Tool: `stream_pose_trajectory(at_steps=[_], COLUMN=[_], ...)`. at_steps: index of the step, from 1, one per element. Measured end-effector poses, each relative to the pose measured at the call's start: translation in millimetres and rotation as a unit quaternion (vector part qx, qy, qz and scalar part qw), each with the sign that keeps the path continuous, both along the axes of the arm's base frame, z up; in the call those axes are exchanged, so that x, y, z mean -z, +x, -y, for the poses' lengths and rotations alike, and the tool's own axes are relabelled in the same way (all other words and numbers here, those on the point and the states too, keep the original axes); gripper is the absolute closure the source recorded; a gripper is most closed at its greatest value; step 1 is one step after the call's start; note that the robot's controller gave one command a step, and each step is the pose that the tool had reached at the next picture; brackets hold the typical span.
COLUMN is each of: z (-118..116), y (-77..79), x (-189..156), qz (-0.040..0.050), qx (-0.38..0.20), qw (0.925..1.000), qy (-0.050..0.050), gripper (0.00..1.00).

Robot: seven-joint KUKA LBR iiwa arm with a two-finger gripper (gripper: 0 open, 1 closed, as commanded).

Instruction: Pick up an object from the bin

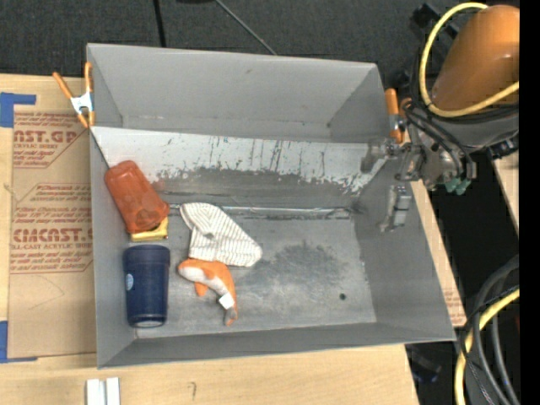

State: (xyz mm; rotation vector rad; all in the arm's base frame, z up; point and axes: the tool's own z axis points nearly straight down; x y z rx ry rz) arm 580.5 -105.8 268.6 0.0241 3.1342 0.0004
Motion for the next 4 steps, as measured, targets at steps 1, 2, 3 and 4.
stream_pose_trajectory(at_steps=[1,2,3,4], z=[-18.8,-35.1,-44.6,-90.5], y=[5.2,3.1,9.2,-12.3], x=[61.5,92.3,129.9,171.8], qz=[0.0006,-0.0048,-0.0007,-0.0023], qx=[-0.033,-0.021,0.003,-0.041], qw=[0.9994,0.9998,1.0000,0.9992], qy=[-0.001,0.001,0.000,0.000], gripper=[0.00,0.00,0.00,0.00])
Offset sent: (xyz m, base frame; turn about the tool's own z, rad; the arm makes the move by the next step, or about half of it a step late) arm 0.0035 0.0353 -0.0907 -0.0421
